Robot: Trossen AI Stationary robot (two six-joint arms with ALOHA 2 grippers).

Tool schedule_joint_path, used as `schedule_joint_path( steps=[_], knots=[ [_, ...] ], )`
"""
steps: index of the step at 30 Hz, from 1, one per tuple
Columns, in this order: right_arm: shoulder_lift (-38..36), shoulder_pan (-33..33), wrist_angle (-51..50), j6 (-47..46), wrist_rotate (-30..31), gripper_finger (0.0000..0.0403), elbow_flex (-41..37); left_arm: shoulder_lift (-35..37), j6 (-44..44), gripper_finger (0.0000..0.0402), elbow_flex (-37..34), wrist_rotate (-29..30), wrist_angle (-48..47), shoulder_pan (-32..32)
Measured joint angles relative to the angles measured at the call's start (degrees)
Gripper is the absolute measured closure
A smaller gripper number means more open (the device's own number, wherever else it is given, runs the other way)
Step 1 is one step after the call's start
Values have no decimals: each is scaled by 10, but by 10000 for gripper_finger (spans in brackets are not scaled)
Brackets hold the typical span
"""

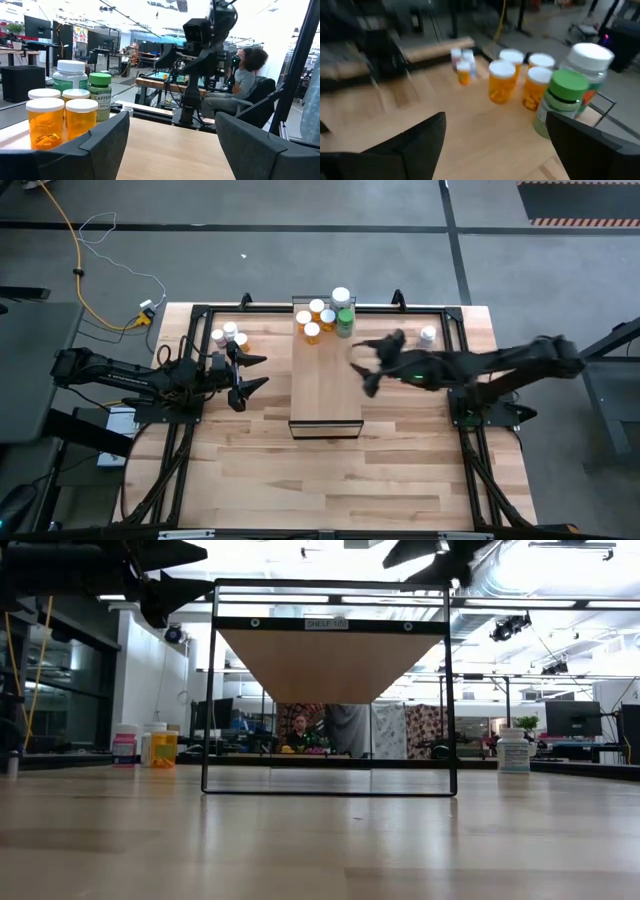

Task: Pick and place medicine bottles onto shelf by color
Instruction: Put the right white pill bottle on the shelf

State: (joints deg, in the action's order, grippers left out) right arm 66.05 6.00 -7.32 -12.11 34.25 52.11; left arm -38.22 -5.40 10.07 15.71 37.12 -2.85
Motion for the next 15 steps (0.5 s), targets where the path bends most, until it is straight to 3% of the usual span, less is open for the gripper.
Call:
schedule_joint_path(
  steps=[9, 15],
  knots=[
    [-174, 8, 187, -24, -1, 69, -224, 0, -4, 117, 0, 13, 0, 0],
    [-221, 3, 209, -21, 7, 69, -272, 0, -4, 117, 0, 17, 0, -1]
  ],
)
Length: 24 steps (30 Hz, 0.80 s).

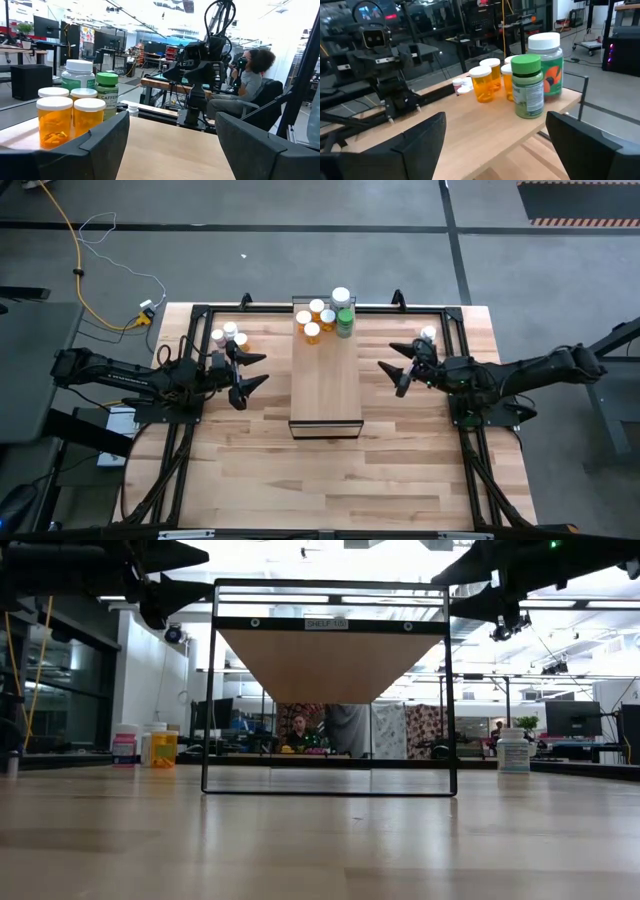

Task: Pick and place medicine bottles onto shelf by color
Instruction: Put the right white pill bottle on the shelf

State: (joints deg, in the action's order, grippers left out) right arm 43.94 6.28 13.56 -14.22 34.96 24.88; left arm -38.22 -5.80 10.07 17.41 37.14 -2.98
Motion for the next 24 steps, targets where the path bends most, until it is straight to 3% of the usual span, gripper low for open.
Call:
schedule_joint_path(
  steps=[7, 12, 17, 24],
  knots=[
    [-1, 0, -8, -5, 12, 69, 0, 0, 0, 117, 0, 0, 0, 0],
    [-1, 0, -51, -62, 144, 69, 1, 0, 0, 117, 0, 0, 0, 0],
    [-1, -4, -187, -152, 257, 69, 28, 0, 4, 117, 0, 0, 0, 0],
    [3, -89, -418, -366, 249, 69, 47, 0, 4, 117, 0, 0, 0, 0]
  ],
)
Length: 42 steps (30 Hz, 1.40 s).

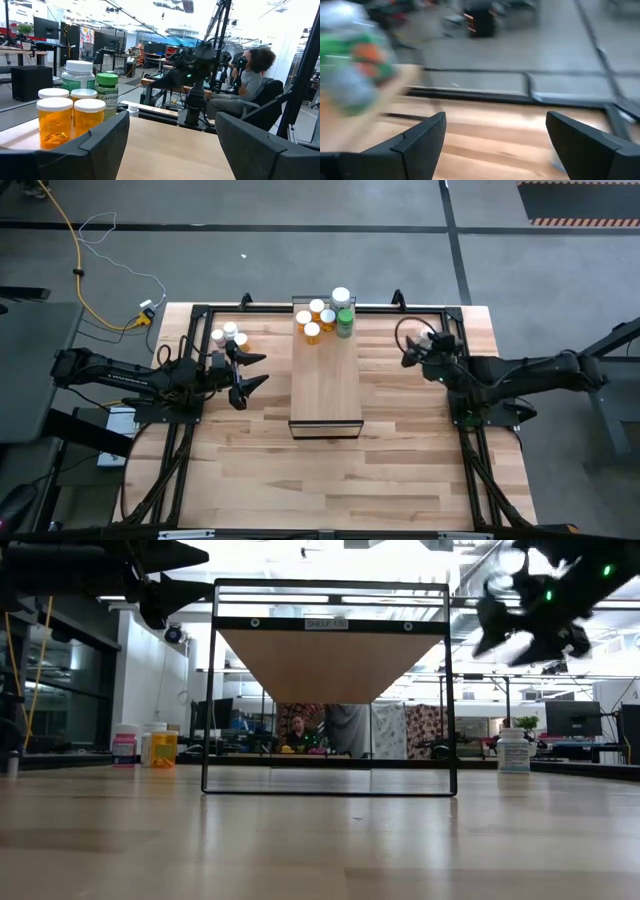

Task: Pick and place medicine bottles onto shelf by color
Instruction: Put the right white pill bottle on the shelf

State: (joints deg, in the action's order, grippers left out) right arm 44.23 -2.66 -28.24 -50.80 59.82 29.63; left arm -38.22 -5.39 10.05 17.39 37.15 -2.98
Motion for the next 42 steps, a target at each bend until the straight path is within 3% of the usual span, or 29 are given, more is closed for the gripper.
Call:
schedule_joint_path(
  steps=[3, 8, 17, 42],
  knots=[
    [17, -65, -72, -73, -37, 69, 0, 0, -4, 117, 0, 0, 0, 0],
    [73, -155, -85, -76, -74, 69, 0, 0, -4, 117, 0, 0, 1, 0],
    [179, -249, -39, -73, -45, 69, 0, 0, 0, 117, 0, 0, 1, 0],
    [401, -336, 149, -42, -63, 69, 0, 0, 0, 117, 0, 0, 1, 0]
  ],
)
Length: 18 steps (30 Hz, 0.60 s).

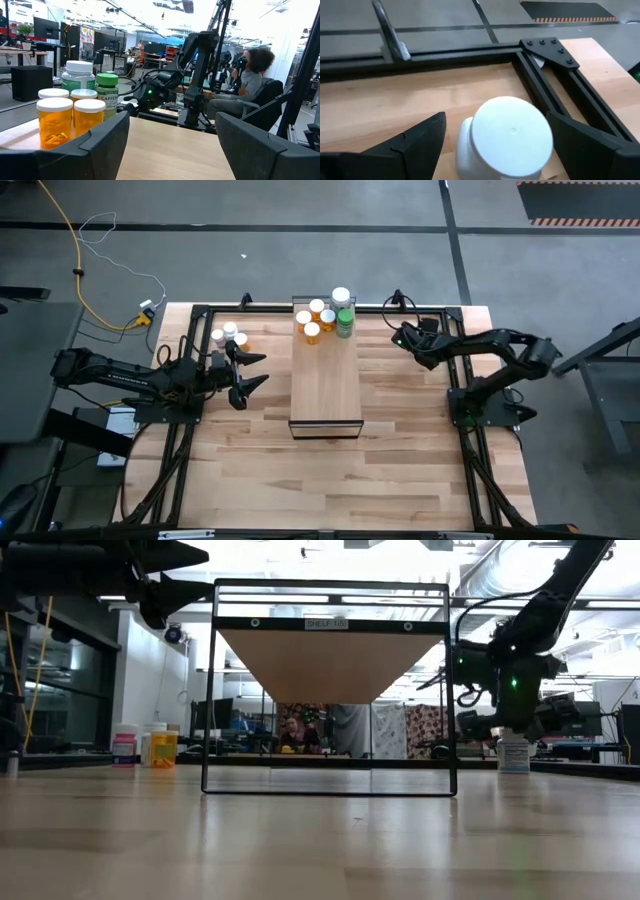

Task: Pick and place medicine bottles onto shelf by color
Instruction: Put the right white pill bottle on the shelf

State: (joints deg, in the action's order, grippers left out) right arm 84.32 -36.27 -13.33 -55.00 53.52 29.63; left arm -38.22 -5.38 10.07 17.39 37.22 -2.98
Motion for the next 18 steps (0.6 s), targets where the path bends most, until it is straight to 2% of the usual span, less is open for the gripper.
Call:
schedule_joint_path(
  steps=[7, 18],
  knots=[
    [36, -17, 10, 0, -23, 69, 0, 0, 0, 117, 0, 0, 0, 0],
    [39, -16, 12, 15, -56, 70, 0, 0, 0, 117, 0, 0, 0, 0]
  ],
)
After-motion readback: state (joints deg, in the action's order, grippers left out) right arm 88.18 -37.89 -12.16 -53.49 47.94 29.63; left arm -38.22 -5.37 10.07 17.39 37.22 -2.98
